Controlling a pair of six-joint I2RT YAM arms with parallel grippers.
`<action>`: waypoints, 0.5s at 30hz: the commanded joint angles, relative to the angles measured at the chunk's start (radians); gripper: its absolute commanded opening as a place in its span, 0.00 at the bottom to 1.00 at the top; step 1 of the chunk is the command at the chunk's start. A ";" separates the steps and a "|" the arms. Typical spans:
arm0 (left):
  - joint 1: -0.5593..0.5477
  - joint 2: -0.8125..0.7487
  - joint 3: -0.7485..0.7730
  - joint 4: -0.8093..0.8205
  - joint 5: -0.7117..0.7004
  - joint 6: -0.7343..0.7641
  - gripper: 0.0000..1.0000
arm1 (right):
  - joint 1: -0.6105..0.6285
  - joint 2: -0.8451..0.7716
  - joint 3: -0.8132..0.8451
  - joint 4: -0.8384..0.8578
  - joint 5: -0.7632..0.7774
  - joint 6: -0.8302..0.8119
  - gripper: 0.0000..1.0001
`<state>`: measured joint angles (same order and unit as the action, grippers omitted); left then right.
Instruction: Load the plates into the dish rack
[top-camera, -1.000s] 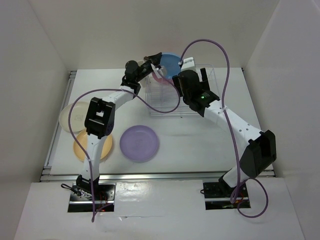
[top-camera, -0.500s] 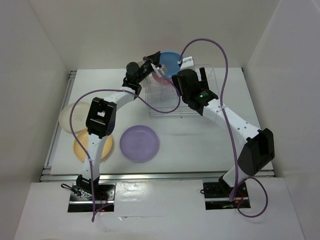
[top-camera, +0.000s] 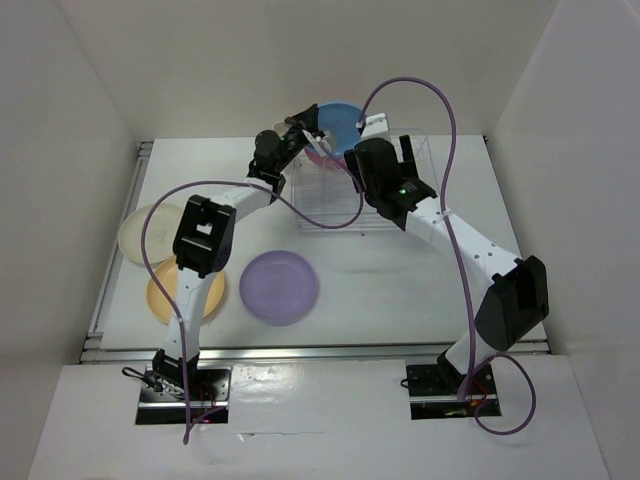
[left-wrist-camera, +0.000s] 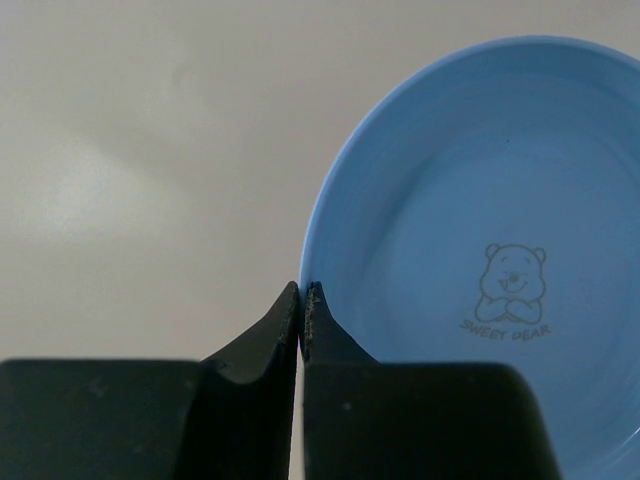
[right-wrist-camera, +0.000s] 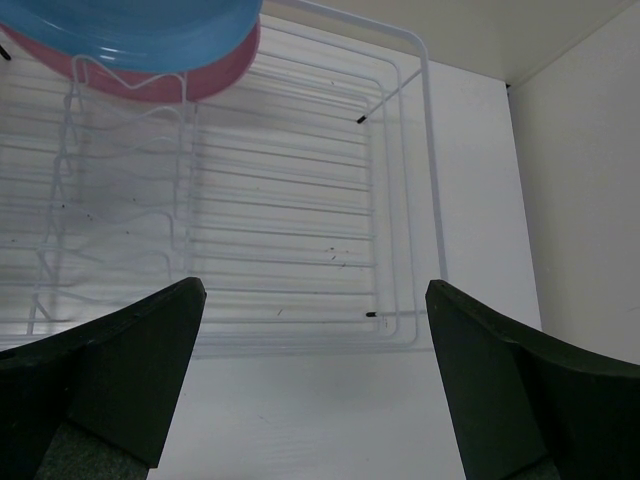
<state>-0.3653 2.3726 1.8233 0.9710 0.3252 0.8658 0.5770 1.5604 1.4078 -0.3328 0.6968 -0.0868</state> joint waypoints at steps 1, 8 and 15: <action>-0.023 0.040 -0.004 -0.075 -0.029 0.041 0.00 | -0.006 -0.005 0.008 0.008 -0.019 0.009 1.00; -0.023 0.059 0.062 -0.086 -0.058 0.061 0.00 | -0.006 0.004 0.017 0.008 -0.028 0.009 1.00; -0.023 0.059 0.050 -0.037 -0.130 0.038 0.00 | -0.016 0.004 0.026 0.017 -0.037 0.009 1.00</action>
<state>-0.3824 2.3913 1.8683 0.9310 0.2806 0.8845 0.5617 1.5604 1.4075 -0.3340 0.6930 -0.0868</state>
